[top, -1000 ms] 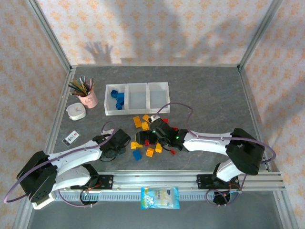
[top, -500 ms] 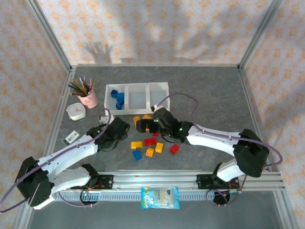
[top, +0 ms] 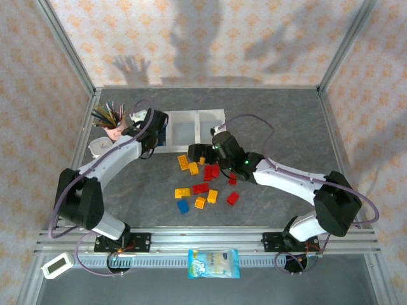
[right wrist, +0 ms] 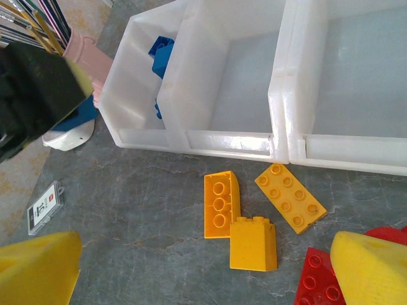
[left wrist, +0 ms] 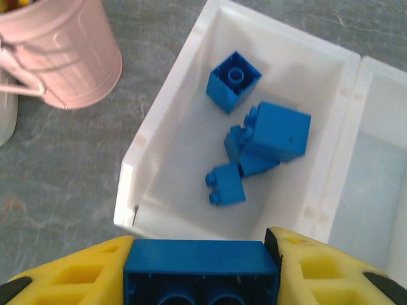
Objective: Sort the legos into containers by color
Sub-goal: Place the lego in the container.
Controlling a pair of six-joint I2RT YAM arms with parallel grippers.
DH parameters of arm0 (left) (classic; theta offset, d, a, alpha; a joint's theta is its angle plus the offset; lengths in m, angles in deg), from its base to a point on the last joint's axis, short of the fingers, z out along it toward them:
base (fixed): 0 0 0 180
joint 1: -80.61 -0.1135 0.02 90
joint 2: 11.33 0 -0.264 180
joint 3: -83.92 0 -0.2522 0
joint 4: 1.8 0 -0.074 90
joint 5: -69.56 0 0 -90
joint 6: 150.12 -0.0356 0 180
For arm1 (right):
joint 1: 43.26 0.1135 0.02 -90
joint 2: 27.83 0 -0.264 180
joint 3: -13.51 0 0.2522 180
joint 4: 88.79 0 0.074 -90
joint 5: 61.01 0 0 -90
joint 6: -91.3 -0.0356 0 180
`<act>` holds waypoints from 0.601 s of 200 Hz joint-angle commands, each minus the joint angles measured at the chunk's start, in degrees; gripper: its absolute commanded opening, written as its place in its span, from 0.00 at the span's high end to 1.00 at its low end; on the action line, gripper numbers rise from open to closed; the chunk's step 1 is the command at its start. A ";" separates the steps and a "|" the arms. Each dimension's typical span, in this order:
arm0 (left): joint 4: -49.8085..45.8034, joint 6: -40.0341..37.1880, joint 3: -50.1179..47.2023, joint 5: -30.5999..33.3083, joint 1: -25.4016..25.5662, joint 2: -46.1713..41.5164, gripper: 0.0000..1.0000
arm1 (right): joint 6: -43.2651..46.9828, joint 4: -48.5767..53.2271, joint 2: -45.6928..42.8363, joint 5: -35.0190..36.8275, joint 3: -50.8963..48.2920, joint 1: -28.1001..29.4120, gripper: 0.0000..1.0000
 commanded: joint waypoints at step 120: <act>3.08 -6.74 10.92 0.94 -4.62 14.03 0.36 | 2.16 -0.25 -0.45 2.11 1.14 -0.78 0.00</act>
